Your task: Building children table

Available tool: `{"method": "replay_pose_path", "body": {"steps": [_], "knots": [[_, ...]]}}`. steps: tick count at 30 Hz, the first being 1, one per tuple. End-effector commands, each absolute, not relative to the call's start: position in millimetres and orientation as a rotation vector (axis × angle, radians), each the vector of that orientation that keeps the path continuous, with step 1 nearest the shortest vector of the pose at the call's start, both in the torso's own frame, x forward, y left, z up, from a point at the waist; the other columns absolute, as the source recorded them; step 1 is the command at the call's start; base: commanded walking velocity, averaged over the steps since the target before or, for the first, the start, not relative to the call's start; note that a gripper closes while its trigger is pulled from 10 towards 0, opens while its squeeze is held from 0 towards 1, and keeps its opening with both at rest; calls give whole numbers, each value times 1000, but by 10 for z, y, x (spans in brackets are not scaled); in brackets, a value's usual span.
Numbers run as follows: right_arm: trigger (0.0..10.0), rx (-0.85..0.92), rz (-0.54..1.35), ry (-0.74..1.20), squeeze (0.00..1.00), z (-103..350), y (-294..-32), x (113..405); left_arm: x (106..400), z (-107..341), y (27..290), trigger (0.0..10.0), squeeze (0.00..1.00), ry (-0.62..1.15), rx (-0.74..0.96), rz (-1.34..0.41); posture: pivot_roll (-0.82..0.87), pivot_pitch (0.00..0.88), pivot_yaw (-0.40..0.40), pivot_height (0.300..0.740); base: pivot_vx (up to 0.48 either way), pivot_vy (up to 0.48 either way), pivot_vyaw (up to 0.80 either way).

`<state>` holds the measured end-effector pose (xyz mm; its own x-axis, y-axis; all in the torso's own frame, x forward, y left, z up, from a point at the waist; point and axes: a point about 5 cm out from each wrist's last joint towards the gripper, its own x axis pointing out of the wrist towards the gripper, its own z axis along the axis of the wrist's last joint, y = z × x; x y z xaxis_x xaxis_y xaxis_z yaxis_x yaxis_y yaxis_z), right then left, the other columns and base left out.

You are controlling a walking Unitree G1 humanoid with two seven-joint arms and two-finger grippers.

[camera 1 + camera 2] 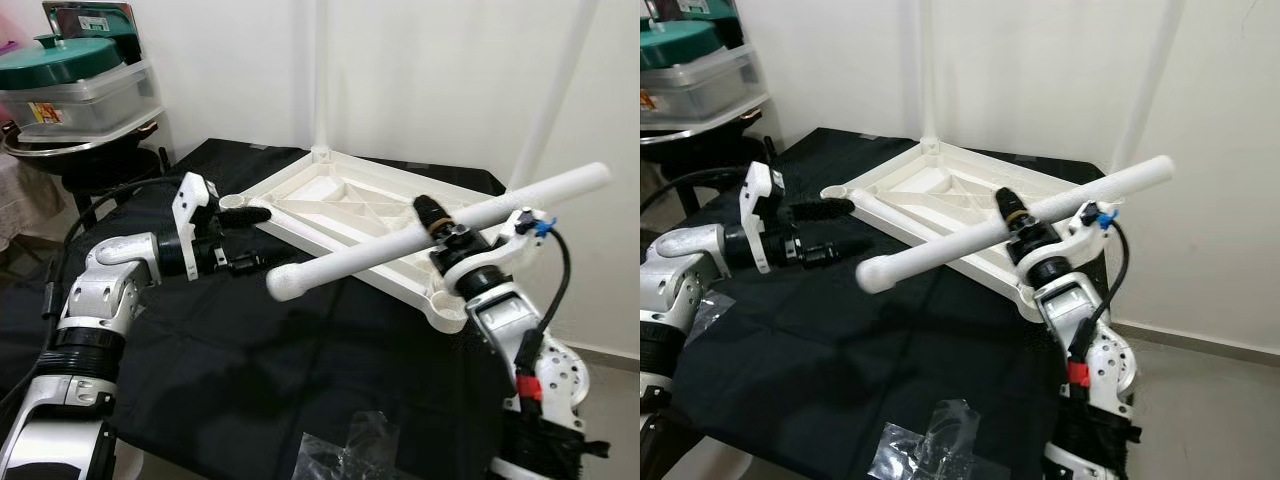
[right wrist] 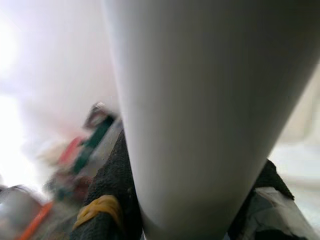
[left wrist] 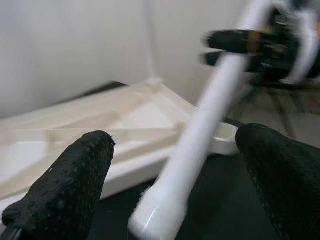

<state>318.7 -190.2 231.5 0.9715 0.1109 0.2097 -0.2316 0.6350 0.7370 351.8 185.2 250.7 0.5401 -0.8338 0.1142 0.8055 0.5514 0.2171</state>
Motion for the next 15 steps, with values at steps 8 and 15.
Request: {"method": "replay_pose_path", "body": {"steps": [8,15], "knots": [[0,491,-77,-367,0,2624,-2326,3193,3615,2359,1908,10000,1000,-229,19,-738,3,0,-14,740,0,0,0],[0,445,-39,-425,0,2694,-2203,3253,3551,2185,1853,10000,1000,-203,-25,-702,24,0,-28,740,0,0,0]]}}
